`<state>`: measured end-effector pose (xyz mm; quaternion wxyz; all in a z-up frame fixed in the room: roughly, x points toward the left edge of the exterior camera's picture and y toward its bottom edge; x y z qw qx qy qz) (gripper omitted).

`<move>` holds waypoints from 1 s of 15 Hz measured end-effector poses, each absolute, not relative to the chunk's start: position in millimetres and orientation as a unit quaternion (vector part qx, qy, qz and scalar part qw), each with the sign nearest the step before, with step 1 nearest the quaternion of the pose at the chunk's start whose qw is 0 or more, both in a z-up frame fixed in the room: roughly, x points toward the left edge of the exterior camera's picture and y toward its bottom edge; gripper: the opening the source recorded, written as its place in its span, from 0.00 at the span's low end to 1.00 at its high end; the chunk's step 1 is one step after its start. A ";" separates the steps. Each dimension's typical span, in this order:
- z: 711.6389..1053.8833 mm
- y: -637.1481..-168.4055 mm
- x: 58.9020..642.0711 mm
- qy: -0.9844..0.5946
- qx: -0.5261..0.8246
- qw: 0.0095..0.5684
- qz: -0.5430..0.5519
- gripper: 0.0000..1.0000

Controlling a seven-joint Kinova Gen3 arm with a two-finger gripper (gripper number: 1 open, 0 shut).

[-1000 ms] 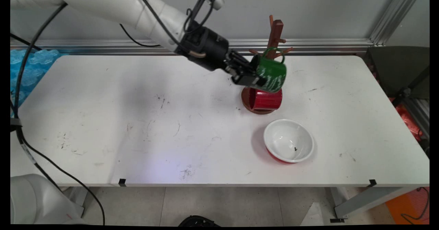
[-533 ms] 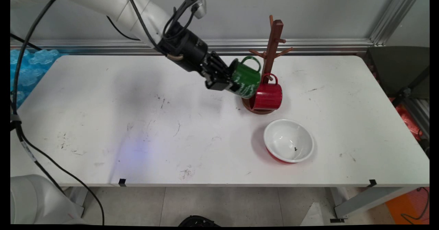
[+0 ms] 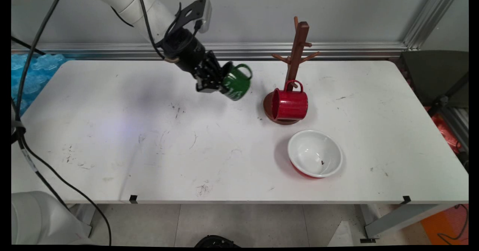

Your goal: Place the picked object on the table

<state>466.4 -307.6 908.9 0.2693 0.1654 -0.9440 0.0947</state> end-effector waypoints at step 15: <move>861.2 -332.3 505.1 -0.989 0.063 0.079 0.105 0.00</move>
